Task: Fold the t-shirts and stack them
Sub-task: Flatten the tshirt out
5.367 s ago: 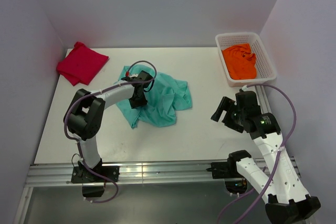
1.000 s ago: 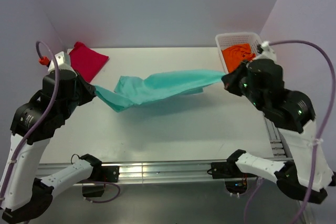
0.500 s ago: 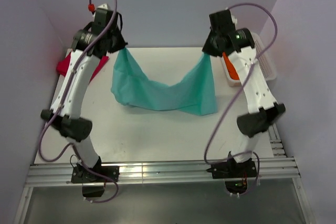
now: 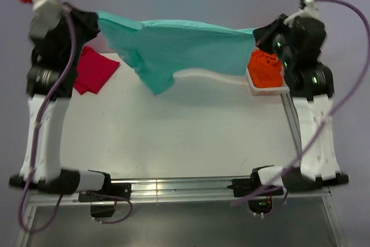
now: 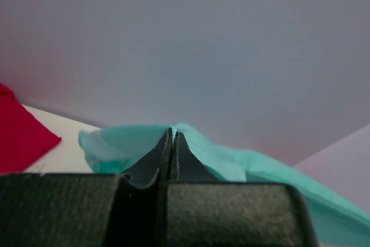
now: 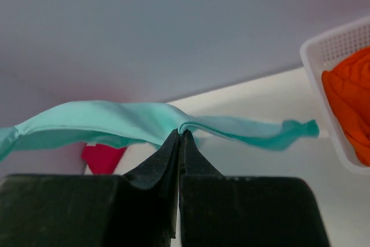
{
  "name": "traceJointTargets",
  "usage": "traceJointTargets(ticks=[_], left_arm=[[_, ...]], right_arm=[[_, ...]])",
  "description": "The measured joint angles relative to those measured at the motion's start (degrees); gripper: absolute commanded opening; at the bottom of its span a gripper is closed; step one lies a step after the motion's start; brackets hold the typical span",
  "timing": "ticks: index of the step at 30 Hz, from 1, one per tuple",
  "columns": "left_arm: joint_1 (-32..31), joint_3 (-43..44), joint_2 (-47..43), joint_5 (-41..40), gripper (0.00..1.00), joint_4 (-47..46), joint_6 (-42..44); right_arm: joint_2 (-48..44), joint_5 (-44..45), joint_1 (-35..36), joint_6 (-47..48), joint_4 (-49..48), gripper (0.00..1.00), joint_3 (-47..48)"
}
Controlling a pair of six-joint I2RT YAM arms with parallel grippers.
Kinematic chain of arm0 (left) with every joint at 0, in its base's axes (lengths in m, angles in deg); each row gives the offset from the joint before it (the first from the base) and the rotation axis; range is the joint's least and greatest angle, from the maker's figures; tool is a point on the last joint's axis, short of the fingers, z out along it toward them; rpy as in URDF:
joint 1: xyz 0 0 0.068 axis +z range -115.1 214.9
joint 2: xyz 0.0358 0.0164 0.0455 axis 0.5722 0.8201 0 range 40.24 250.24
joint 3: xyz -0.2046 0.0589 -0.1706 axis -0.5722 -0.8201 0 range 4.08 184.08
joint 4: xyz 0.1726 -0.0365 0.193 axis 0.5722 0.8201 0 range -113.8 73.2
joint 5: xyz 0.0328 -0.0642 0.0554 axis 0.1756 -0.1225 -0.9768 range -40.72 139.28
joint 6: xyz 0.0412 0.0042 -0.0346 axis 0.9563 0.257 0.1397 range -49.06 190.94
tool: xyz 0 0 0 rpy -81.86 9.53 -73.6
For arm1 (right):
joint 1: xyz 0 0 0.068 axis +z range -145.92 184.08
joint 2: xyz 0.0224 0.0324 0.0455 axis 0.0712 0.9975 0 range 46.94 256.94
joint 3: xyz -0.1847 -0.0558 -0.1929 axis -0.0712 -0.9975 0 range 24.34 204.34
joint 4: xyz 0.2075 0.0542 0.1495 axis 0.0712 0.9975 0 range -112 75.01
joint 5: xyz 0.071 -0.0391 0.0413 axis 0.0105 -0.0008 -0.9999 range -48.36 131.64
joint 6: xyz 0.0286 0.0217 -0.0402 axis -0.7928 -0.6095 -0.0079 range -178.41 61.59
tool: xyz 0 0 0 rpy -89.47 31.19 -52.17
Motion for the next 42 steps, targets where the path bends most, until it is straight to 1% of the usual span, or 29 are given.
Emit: traceJointTargets(ticks=[1,3,5,7,9,11,14,16,20,31,34,36,37,38,39,40,41,42], left_arm=[[-0.68,-5.75,-6.75,-1.09,0.0,-3.23,0.04],[-1.7,-18.18,-19.08,-3.34,0.0,-6.82,-0.22],[-2.08,-30.36,-30.95,-5.44,0.0,-8.0,-0.85],[-2.05,-39.74,-37.2,-6.82,0.0,-8.72,-1.92],[-2.08,-48.35,-38.6,-7.1,0.0,-9.86,-3.13],[-2.08,-57.11,-35.69,-6.78,0.0,-8.24,-4.59],[-2.08,-66.55,-26.49,-4.83,0.0,-4.04,-7.3],[-2.08,-70.77,-22.95,-3.61,0.0,-0.85,-9.44],[-2.08,-74.82,-22.29,-2.45,0.0,3.61,-13.07],[-2.23,-74.9,-21.42,-1.42,0.0,8.48,-19.91],[-2.23,-74.88,-21.68,-1.07,0.0,11.19,-22.6],[-2.29,-74.77,-22.1,-0.66,0.0,13.97,-24.59],[-2.34,-74.77,-22.49,-0.28,0.02,15.56,-25.49],[-2.43,-74.77,-22.91,0.04,0.1,16.92,-26.14],[-2.6,-74.79,-23.63,0.46,0.21,18.64,-26.77],[-2.78,-74.88,-24.61,1.2,0.47,20.28,-27.41],[-2.99,-75.03,-25.99,2.12,0.79,21.73,-27.63],[-3.21,-75.17,-27.39,3.17,0.99,22.97,-28.33]], right_arm=[[-5.27,-0.61,0.35,0.24,-2.89,0.0,-4.17],[-14.19,-1.44,0.61,0.17,-6.84,0.0,-13.18],[-24.26,-2.14,0.94,-0.37,-10.88,0.0,-25.31],[-31.34,-2.82,1.22,-1.57,-12.46,0.0,-37.46],[-33.88,-3.5,1.36,-2.64,-13.99,0.0,-48.02],[-32.63,-4.66,1.55,-3.91,-14.49,0.0,-58.88],[-25.49,-7.1,1.81,-5.57,-13.97,0.0,-70.71],[-21.88,-8.22,2.21,-6.49,-12.92,0.0,-74.75],[-20.28,-9.6,2.97,-7.52,-12.39,0.0,-76.7],[-20.26,-10.6,3.06,-7.61,-11.28,0.0,-77.07],[-21.84,-10.6,3.06,-8.15,-8.92,0.0,-77.61],[-24.52,-10.67,3.06,-8.92,-6.1,0.0,-78.07],[-25.92,-10.71,3.08,-9.27,-4.72,0.0,-78.18],[-27.93,-10.75,3.1,-9.75,-2.58,0.0,-78.2],[-29.44,-10.71,3.17,-10.25,-0.96,0.12,-78.23],[-31.54,-10.71,3.17,-10.95,1.64,0.27,-78.23],[-33.2,-10.51,3.17,-11.76,3.8,0.44,-78.23],[-34.77,-10.25,3.17,-12.5,6.21,0.85,-78.23]])
